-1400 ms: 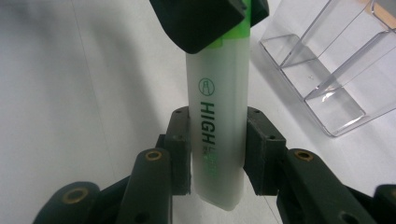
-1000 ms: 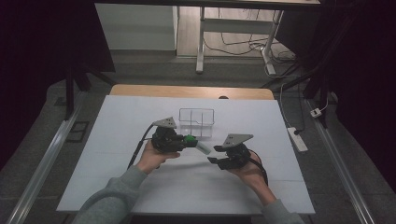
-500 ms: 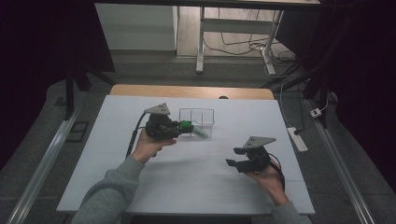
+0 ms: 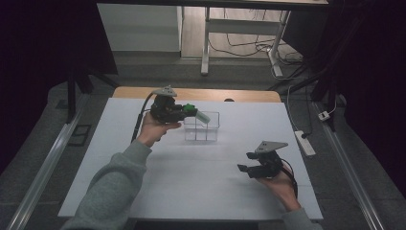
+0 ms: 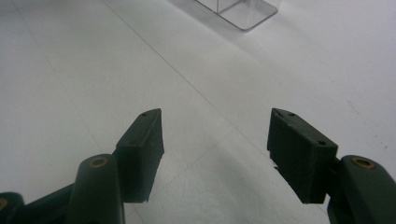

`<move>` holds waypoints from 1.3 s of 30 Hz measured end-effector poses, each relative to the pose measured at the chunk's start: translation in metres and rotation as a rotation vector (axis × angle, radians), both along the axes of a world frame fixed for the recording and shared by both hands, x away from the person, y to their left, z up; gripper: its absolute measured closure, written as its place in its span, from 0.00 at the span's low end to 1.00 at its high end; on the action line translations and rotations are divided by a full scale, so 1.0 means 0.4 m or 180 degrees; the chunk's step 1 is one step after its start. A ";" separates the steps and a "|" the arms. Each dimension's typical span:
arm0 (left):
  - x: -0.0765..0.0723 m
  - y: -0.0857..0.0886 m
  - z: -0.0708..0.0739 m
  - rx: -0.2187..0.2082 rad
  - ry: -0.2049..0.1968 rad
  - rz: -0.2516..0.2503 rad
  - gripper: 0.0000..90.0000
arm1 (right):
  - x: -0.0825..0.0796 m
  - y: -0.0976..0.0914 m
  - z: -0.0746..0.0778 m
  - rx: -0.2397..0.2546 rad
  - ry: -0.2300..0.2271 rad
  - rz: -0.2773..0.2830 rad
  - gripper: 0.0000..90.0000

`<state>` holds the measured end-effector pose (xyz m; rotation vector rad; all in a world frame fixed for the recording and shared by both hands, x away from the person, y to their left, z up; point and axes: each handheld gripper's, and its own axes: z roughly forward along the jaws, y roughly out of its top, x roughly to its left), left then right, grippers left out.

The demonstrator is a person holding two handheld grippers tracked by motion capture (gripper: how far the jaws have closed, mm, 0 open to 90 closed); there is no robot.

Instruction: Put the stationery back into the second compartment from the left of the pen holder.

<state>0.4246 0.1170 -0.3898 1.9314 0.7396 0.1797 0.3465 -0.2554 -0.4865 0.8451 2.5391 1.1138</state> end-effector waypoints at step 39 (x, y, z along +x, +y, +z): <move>-0.120 0.125 -0.126 0.0452 0.0020 0.0242 0.46 | 0.002 -0.023 -0.011 -0.0020 0.0022 -0.0093 0.37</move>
